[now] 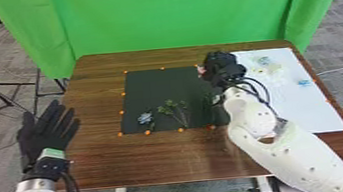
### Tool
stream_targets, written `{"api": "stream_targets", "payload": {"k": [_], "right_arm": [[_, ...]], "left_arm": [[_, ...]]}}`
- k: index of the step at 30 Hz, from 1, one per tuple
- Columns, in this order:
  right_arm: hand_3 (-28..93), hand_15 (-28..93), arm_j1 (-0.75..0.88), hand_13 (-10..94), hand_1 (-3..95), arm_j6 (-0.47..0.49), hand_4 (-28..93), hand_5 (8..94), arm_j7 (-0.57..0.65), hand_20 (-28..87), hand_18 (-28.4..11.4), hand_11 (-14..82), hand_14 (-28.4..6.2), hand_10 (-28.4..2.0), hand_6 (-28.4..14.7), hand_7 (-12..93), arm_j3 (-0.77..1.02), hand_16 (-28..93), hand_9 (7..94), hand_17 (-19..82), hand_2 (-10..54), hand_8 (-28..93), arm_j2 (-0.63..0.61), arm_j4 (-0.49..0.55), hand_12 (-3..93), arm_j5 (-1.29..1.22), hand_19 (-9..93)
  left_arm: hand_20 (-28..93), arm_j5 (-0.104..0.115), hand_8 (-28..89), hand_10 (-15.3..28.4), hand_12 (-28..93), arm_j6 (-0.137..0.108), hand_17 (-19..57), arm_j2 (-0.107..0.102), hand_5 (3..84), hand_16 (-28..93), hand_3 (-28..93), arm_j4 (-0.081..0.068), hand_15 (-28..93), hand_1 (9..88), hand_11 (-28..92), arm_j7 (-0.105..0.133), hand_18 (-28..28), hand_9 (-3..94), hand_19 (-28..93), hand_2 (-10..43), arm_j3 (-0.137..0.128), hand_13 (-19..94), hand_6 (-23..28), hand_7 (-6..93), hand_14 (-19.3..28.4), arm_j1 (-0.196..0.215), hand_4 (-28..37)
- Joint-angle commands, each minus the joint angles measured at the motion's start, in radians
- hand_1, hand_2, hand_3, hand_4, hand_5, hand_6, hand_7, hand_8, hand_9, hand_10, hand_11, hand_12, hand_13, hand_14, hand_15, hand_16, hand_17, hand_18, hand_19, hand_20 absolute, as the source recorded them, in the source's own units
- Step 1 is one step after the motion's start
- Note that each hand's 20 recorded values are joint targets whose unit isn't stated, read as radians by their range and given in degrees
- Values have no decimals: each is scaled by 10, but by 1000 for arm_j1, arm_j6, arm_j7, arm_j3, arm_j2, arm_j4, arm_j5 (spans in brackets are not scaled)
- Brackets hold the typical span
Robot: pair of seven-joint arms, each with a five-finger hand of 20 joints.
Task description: Arrange flowers
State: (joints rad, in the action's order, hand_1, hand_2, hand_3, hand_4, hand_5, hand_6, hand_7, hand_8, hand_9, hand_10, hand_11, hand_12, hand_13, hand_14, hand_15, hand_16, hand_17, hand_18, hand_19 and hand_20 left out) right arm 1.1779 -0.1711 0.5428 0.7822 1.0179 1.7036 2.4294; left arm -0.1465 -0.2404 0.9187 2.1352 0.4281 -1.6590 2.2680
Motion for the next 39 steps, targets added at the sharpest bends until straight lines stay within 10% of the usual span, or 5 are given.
{"api": "stream_targets", "payload": {"k": [1, 19, 25, 39], "right_arm": [[715, 627, -173, 711, 580, 71, -283, 775, -144, 408, -228, 67, -91, -83, -10, 232, -153, 386, 861, 393, -81, 26, 143, -112, 357, 0, 902], [690, 629, -183, 708, 566, 215, -283, 747, -132, 419, -228, 87, -93, -84, -8, 255, -226, 362, 834, 390, -64, 10, 255, -279, 337, -64, 893], [686, 631, -152, 705, 565, 227, -283, 742, -114, 419, -227, 94, -95, -90, -11, 250, -176, 357, 830, 390, -58, 9, 293, -282, 331, -96, 892], [742, 611, -123, 694, 517, 247, -283, 660, -109, 405, -225, 145, -90, -118, -22, 238, -154, 373, 733, 384, -95, -19, 291, -217, 238, -112, 885]], "left_arm": [[74, -2, -109, 115, 79, 10, -60, -17, 374, -104, 659, -5, 319, 245, 188, -2, 114, 312, 314, 167, 38, 207, 58, 178, 120, -29, -283], [75, -2, -113, 116, 76, 3, -59, -33, 380, -108, 642, -23, 311, 245, 189, -14, 114, 313, 313, 176, 83, 194, 57, 180, 115, -89, -283], [75, 39, -110, 116, 76, 13, -59, -42, 378, -102, 634, -35, 308, 245, 189, -18, 113, 311, 312, 180, 106, 194, 56, 177, 114, -131, -283], [80, 33, -111, 116, 79, -7, -62, -40, 379, -102, 657, -21, 324, 234, 194, -24, 117, 315, 327, 177, 85, 202, 59, 188, 121, -108, -283]]}}
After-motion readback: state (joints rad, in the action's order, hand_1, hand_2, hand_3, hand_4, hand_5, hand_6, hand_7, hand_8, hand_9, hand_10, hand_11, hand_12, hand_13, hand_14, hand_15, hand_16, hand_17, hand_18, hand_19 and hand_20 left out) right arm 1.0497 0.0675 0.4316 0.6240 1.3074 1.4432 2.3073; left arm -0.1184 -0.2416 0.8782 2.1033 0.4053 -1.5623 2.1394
